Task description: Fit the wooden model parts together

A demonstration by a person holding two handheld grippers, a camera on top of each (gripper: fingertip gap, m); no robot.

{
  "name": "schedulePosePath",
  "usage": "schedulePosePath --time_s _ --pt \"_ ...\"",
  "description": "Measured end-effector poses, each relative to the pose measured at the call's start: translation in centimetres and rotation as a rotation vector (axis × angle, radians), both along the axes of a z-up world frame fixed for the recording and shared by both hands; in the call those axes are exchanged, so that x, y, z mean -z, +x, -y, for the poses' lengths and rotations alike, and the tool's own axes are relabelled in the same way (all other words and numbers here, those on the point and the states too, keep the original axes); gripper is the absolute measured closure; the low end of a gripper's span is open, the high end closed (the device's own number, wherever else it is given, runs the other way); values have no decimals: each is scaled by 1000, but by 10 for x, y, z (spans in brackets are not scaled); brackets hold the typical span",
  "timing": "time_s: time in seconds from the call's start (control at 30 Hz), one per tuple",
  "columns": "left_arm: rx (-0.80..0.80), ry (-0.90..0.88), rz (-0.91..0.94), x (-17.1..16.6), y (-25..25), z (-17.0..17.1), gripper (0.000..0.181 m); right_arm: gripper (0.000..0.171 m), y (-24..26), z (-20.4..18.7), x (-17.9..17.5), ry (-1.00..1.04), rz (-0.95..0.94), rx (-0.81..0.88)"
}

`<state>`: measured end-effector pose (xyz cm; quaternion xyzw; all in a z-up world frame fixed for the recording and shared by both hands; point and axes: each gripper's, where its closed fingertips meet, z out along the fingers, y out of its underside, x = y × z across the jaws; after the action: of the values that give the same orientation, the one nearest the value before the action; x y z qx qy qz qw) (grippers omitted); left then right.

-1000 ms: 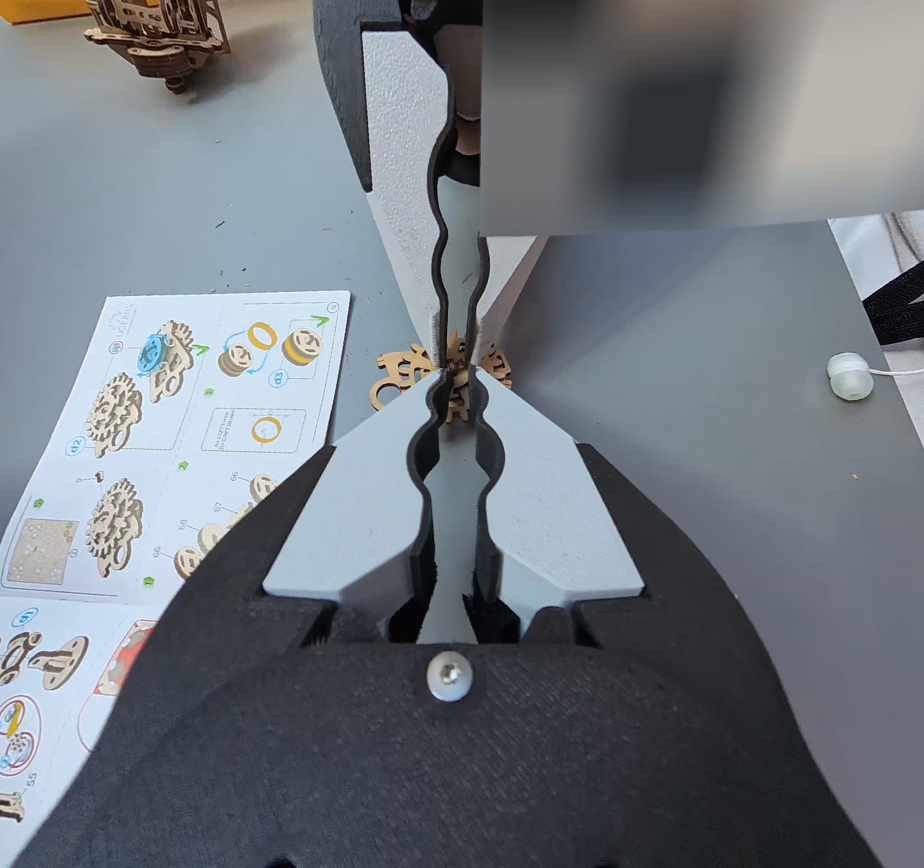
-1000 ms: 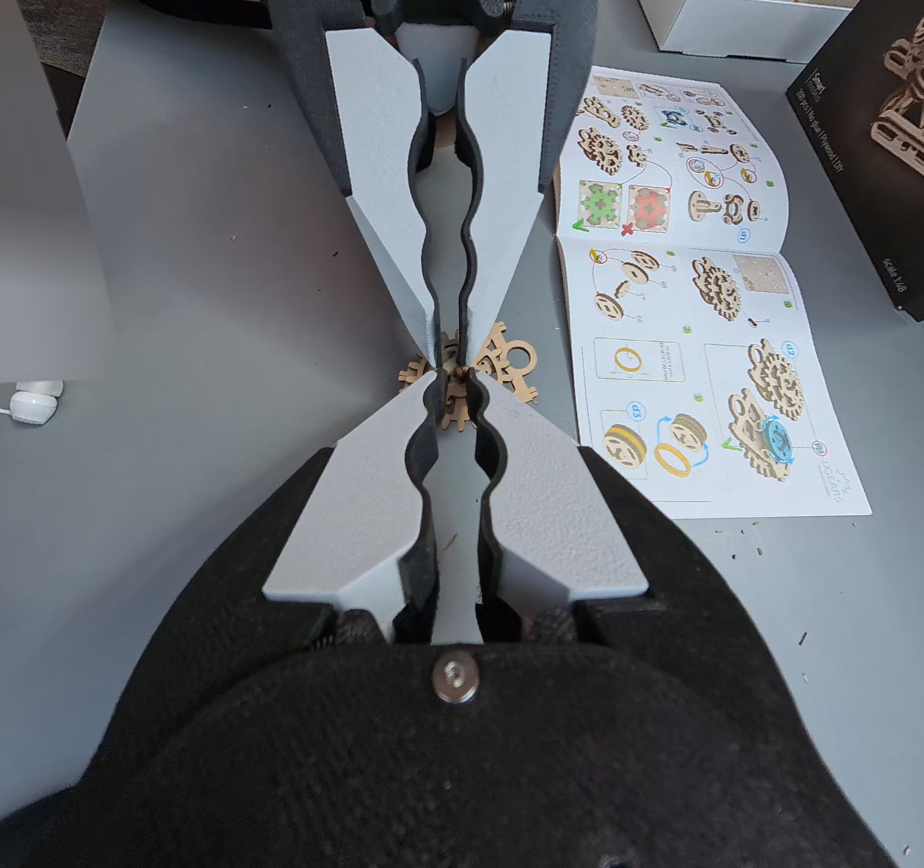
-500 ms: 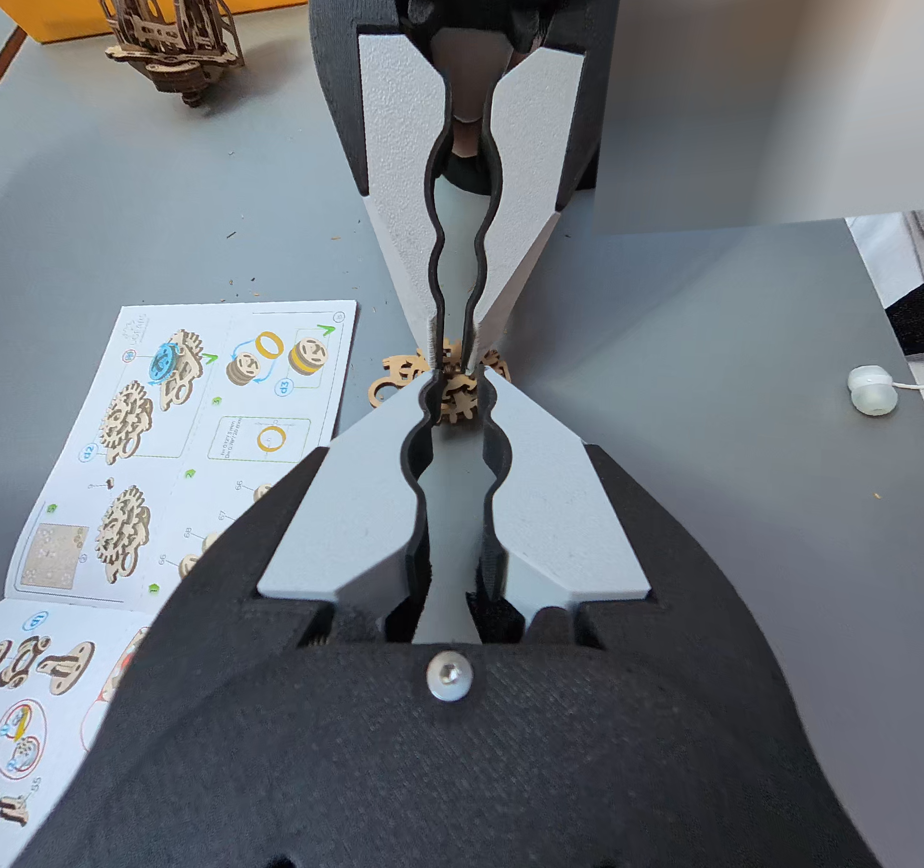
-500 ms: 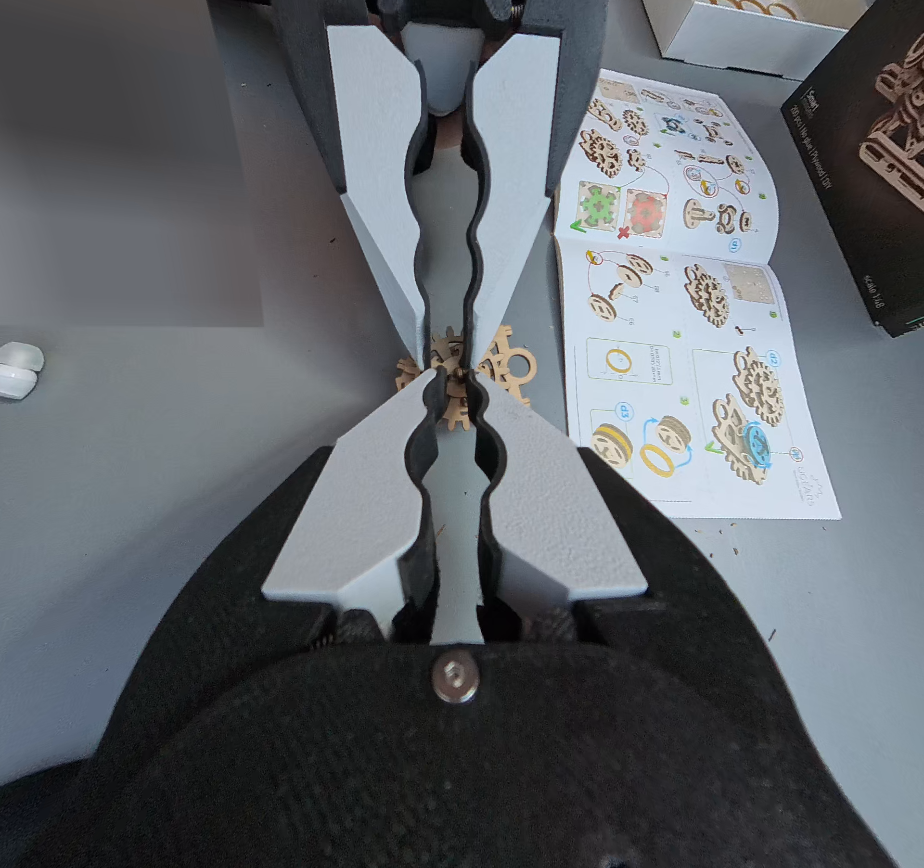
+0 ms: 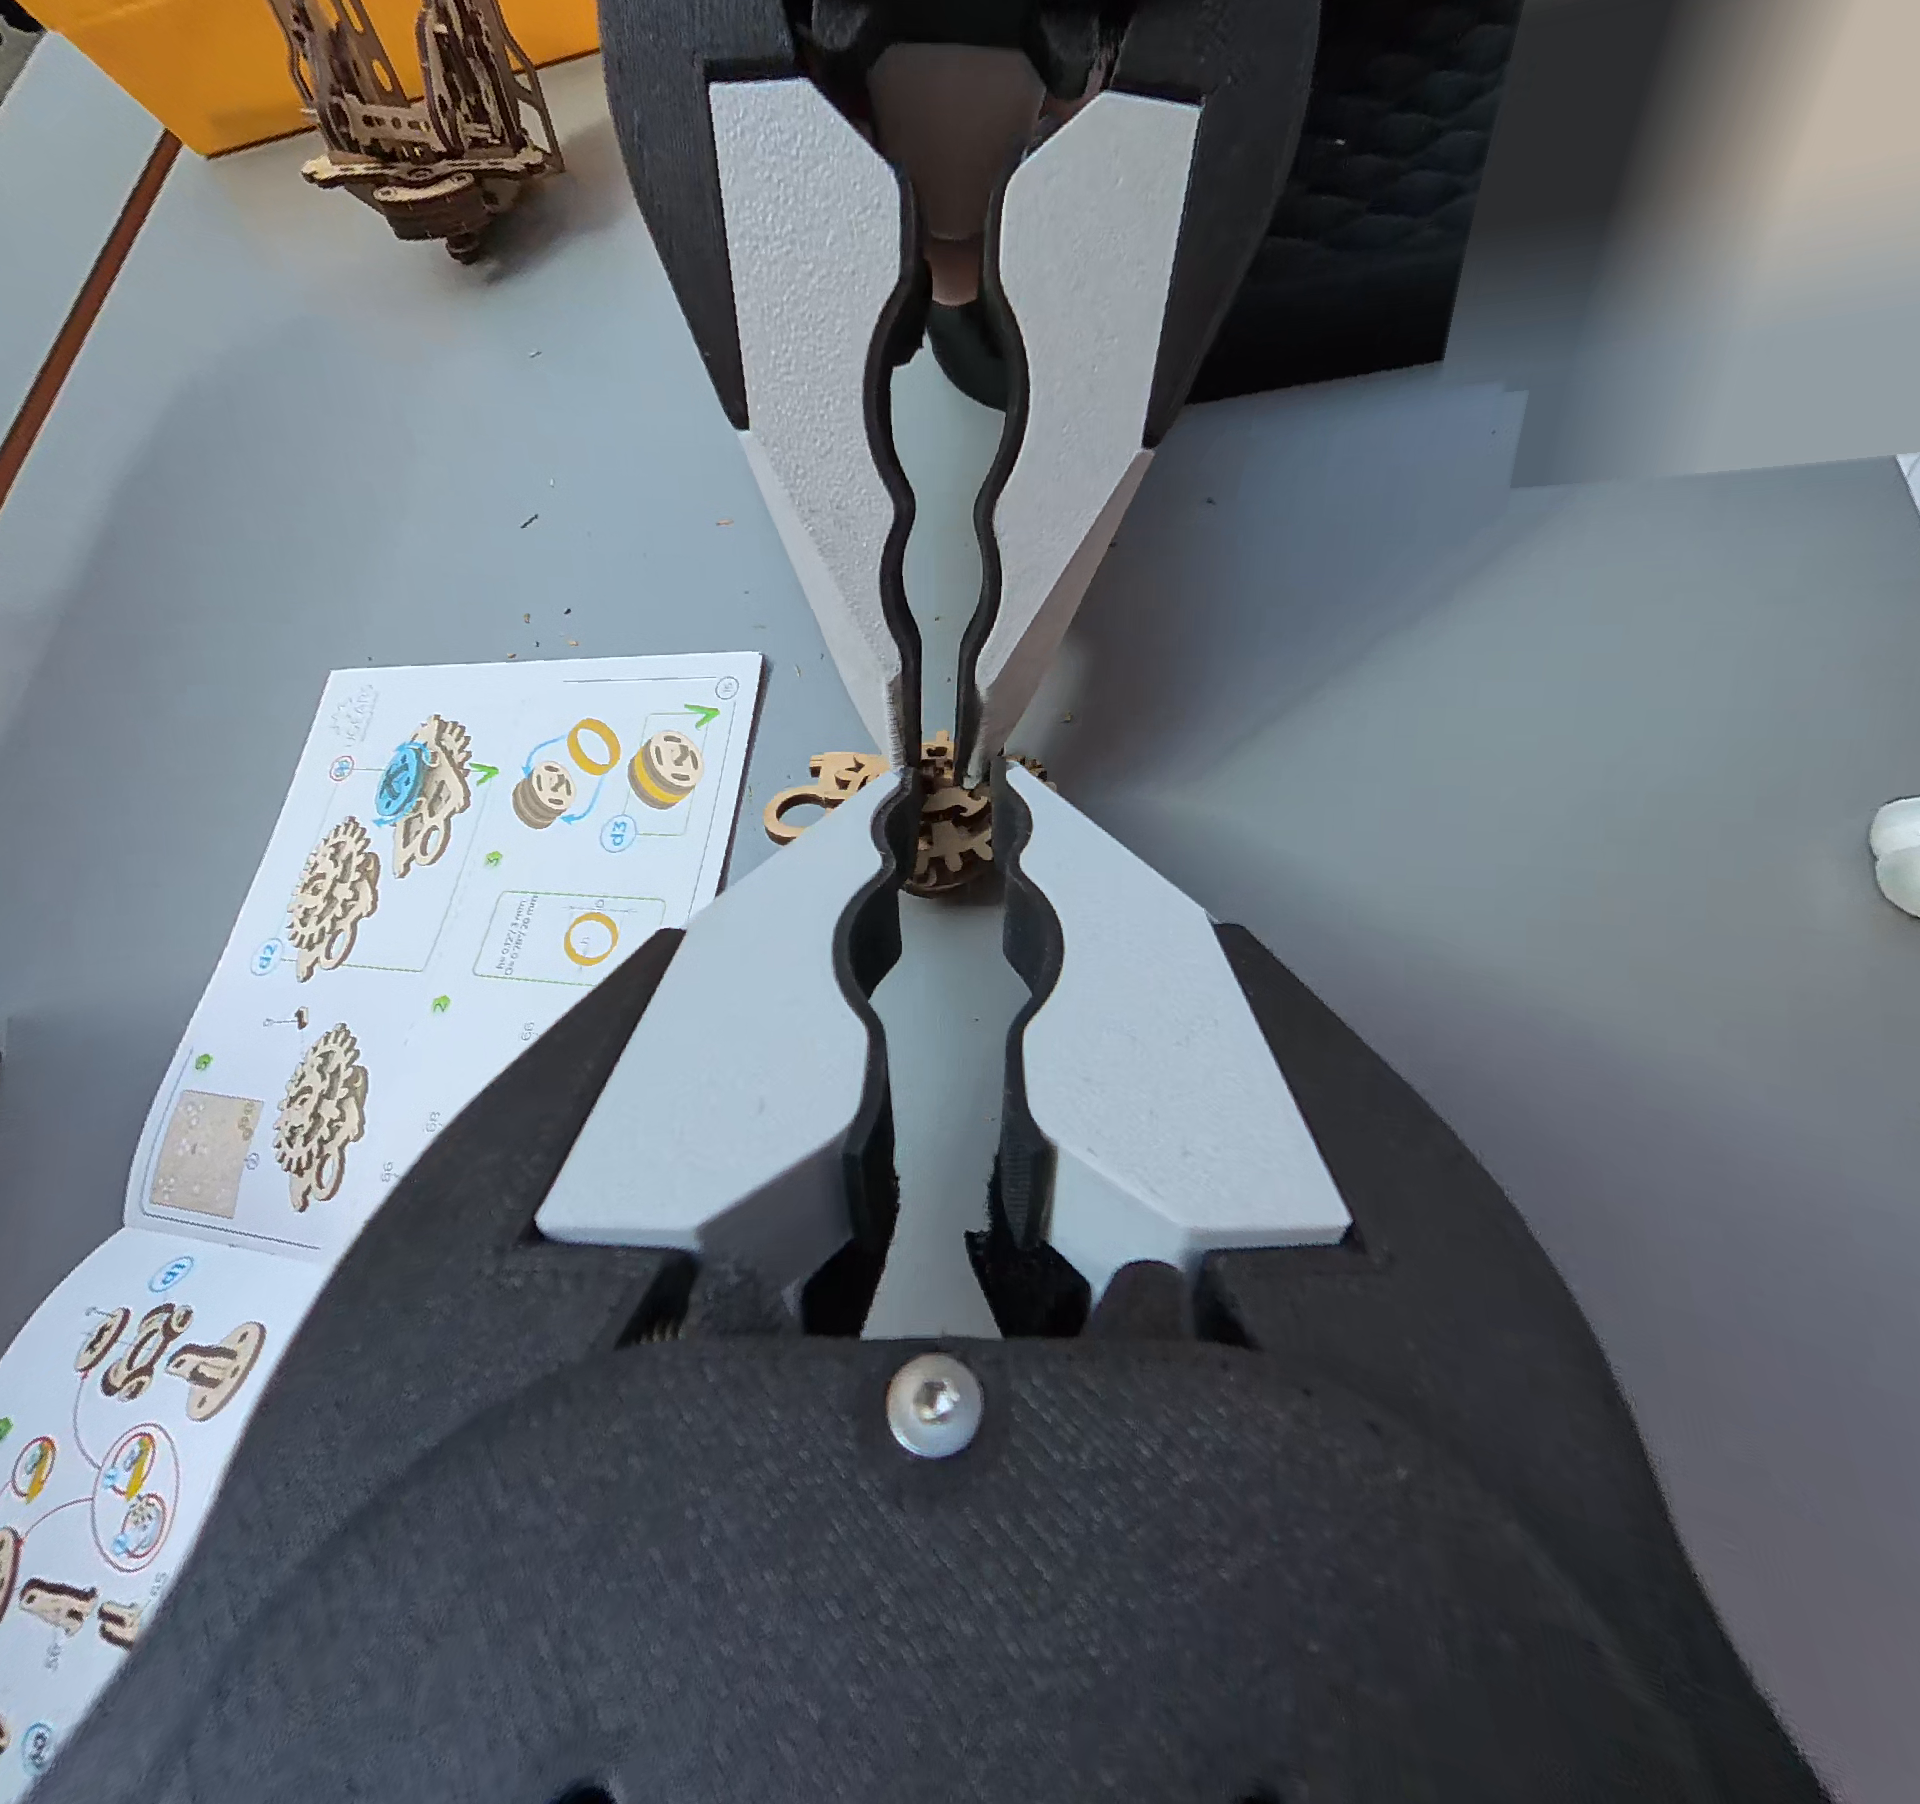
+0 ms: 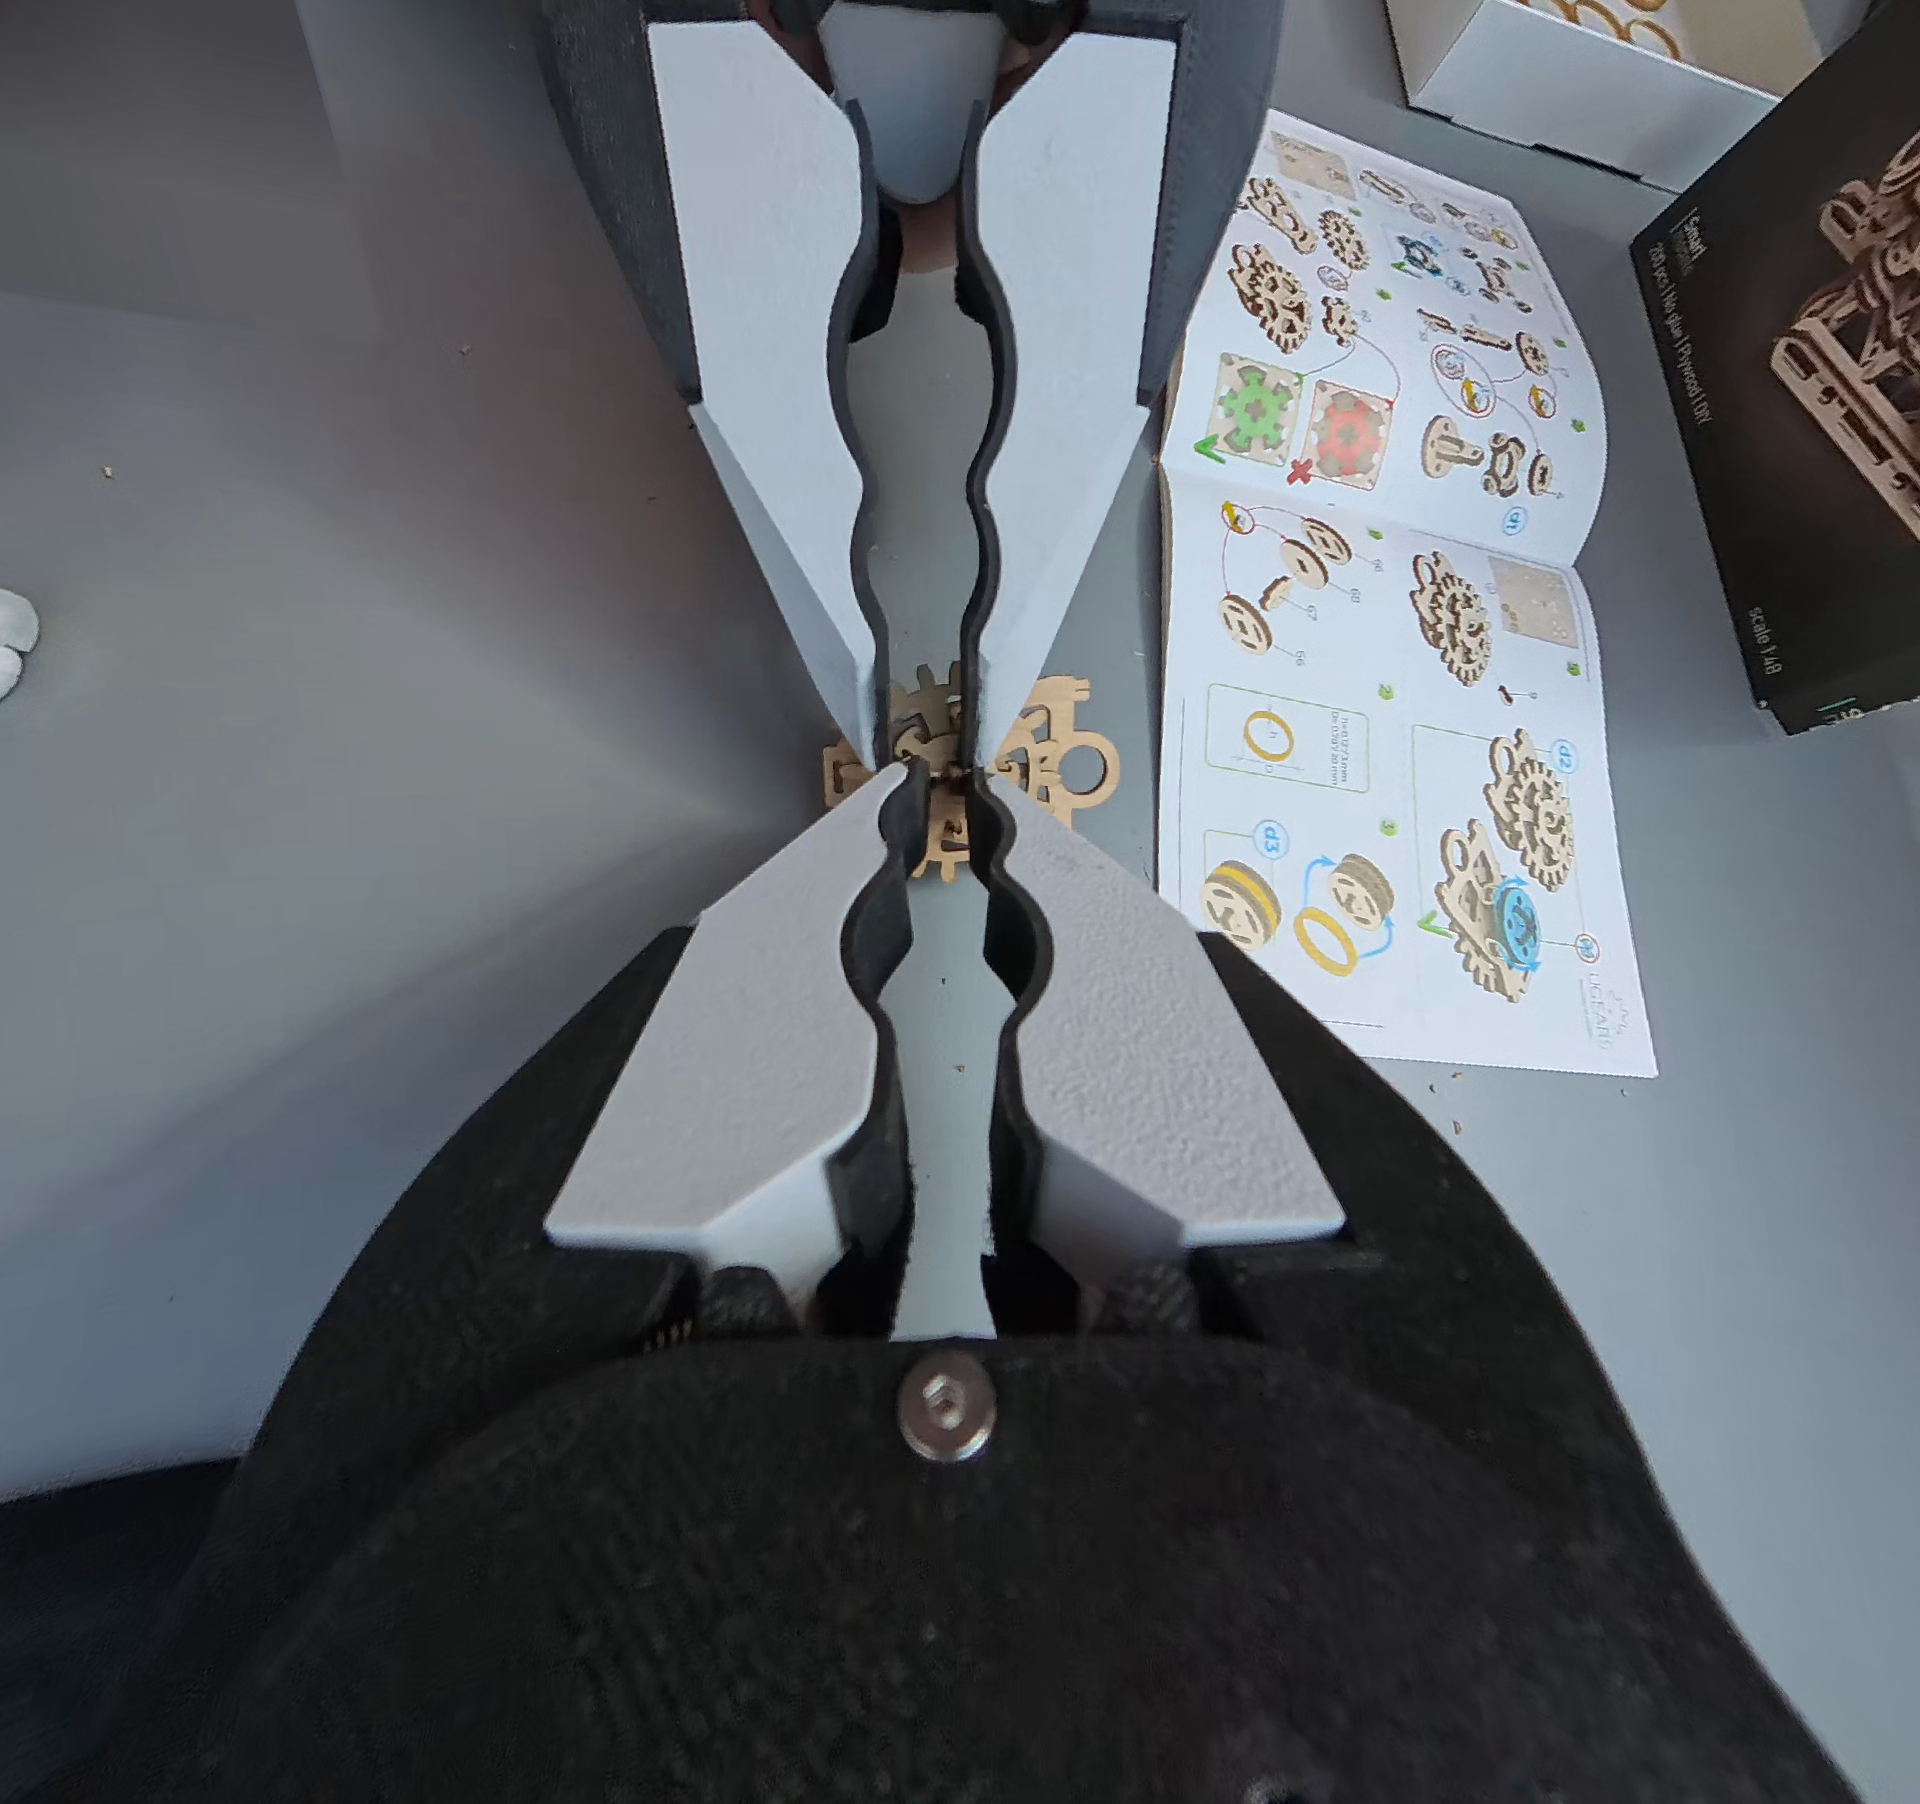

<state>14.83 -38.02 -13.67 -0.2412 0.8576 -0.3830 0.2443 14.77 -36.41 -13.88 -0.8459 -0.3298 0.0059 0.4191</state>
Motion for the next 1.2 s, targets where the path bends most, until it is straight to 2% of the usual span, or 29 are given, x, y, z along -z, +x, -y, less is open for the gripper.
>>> schedulePosePath --time_s 0.3,1.2 --pt "-7 34 42 1 1 -1 173 166 0 -1 0 29 58 7" --pt "-46 11 56 1 2 -2 174 166 1 -1 0 58 29 10"
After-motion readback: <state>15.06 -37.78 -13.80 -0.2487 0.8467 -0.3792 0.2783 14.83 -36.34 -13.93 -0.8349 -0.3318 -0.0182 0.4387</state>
